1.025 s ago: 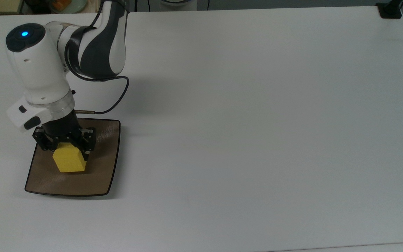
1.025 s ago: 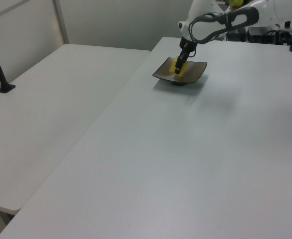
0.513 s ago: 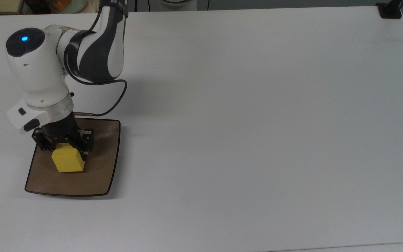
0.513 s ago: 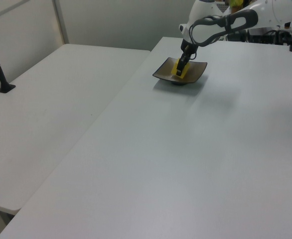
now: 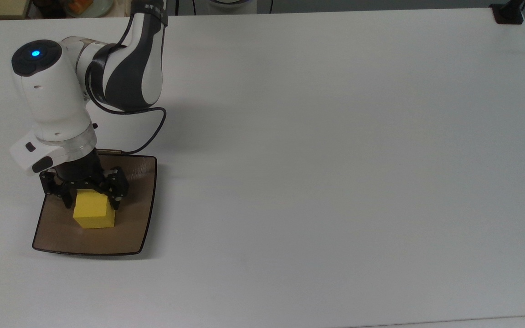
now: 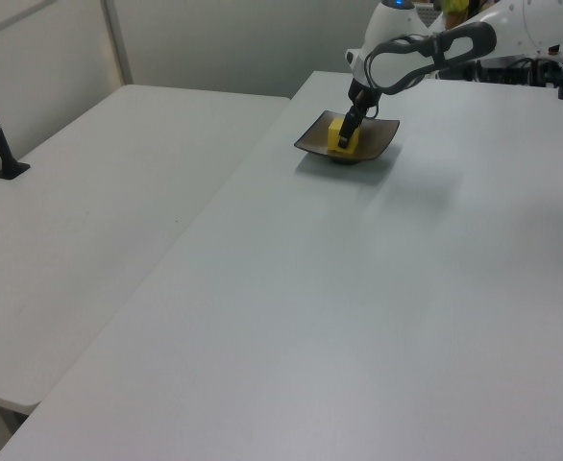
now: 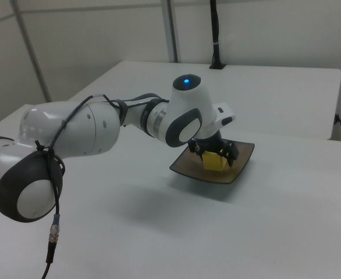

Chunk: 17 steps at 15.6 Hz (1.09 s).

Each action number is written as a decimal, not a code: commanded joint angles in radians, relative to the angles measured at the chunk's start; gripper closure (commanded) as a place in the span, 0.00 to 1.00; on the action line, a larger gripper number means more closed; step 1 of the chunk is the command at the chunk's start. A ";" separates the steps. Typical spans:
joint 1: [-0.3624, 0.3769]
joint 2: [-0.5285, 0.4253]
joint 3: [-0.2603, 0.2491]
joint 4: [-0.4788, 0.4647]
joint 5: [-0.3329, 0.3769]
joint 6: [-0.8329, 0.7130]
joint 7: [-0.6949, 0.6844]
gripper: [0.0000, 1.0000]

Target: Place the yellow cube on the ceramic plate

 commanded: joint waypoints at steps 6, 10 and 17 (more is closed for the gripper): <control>0.038 -0.396 -0.015 -0.344 -0.014 -0.030 0.011 0.00; 0.044 -0.600 -0.015 -0.354 -0.012 -0.398 0.032 0.00; 0.175 -0.769 -0.016 -0.363 -0.014 -0.673 0.236 0.00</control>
